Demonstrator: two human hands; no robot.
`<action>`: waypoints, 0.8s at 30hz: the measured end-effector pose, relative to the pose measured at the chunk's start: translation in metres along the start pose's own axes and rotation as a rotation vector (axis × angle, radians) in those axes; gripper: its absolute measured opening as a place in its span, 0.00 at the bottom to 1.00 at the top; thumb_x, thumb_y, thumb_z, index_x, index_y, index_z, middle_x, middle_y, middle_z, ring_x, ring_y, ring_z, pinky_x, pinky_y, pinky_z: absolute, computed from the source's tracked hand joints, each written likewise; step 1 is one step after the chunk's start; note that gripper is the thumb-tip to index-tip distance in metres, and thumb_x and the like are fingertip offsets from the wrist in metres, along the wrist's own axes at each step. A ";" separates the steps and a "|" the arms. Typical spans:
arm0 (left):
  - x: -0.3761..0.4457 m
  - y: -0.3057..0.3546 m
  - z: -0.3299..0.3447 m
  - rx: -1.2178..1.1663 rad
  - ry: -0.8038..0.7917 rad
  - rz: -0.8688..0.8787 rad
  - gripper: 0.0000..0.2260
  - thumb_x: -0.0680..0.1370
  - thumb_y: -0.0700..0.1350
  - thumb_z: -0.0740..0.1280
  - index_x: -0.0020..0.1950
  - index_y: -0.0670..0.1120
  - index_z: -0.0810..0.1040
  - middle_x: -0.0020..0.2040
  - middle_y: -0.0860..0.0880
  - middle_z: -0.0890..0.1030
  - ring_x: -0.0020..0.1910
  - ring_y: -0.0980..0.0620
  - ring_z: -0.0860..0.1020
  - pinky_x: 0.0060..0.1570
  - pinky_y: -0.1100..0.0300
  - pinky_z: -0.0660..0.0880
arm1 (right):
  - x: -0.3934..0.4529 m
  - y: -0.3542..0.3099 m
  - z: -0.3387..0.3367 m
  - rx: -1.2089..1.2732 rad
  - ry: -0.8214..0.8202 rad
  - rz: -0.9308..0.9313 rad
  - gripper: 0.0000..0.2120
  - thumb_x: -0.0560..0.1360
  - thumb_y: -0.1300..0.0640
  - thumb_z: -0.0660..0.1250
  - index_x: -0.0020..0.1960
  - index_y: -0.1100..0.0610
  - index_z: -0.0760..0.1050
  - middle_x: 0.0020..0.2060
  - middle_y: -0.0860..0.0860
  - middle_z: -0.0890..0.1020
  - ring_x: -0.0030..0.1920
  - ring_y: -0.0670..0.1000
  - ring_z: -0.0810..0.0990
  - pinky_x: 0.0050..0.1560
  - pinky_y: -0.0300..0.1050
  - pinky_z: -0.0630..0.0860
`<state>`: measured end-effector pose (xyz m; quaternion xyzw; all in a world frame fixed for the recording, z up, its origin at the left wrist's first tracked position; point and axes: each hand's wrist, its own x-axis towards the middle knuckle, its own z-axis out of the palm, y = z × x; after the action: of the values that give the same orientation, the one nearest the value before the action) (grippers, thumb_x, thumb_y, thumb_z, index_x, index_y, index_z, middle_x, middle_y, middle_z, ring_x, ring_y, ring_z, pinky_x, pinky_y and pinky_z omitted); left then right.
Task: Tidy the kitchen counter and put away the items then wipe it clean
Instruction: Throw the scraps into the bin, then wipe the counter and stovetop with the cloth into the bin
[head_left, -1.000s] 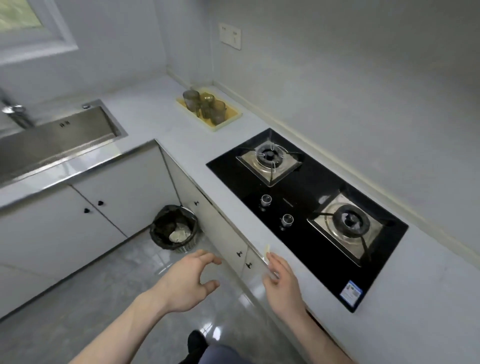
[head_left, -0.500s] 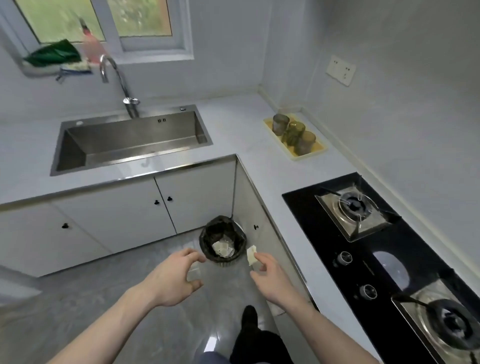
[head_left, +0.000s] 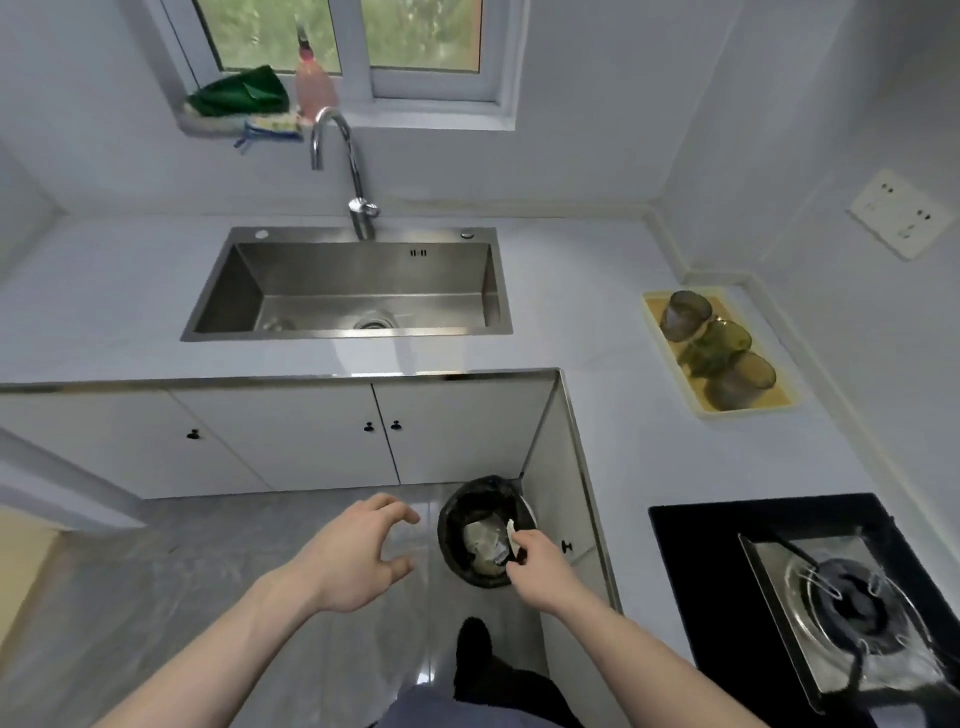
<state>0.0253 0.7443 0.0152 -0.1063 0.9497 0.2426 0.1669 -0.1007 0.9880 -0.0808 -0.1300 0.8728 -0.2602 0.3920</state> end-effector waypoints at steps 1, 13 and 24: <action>0.008 0.003 -0.003 -0.012 0.009 -0.011 0.23 0.77 0.58 0.69 0.71 0.55 0.72 0.69 0.58 0.71 0.68 0.55 0.71 0.67 0.62 0.68 | 0.011 0.001 -0.005 -0.017 -0.029 0.003 0.24 0.77 0.56 0.64 0.73 0.53 0.72 0.71 0.49 0.74 0.68 0.53 0.75 0.69 0.44 0.70; 0.043 -0.017 -0.027 -0.146 0.104 -0.174 0.24 0.77 0.61 0.68 0.71 0.57 0.71 0.70 0.60 0.70 0.69 0.57 0.71 0.68 0.61 0.69 | 0.087 -0.009 -0.040 -0.168 -0.162 -0.023 0.30 0.78 0.54 0.65 0.79 0.53 0.64 0.79 0.51 0.62 0.78 0.51 0.62 0.77 0.42 0.58; 0.035 -0.100 -0.111 -0.193 0.286 -0.271 0.23 0.77 0.59 0.70 0.70 0.56 0.73 0.68 0.58 0.73 0.67 0.57 0.73 0.68 0.61 0.67 | 0.104 -0.176 -0.063 -0.160 -0.085 -0.381 0.28 0.78 0.47 0.65 0.77 0.44 0.65 0.78 0.41 0.60 0.76 0.46 0.64 0.76 0.46 0.63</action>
<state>-0.0078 0.5989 0.0518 -0.2818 0.9131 0.2903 0.0505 -0.2125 0.8191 -0.0125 -0.3342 0.8330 -0.2537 0.3605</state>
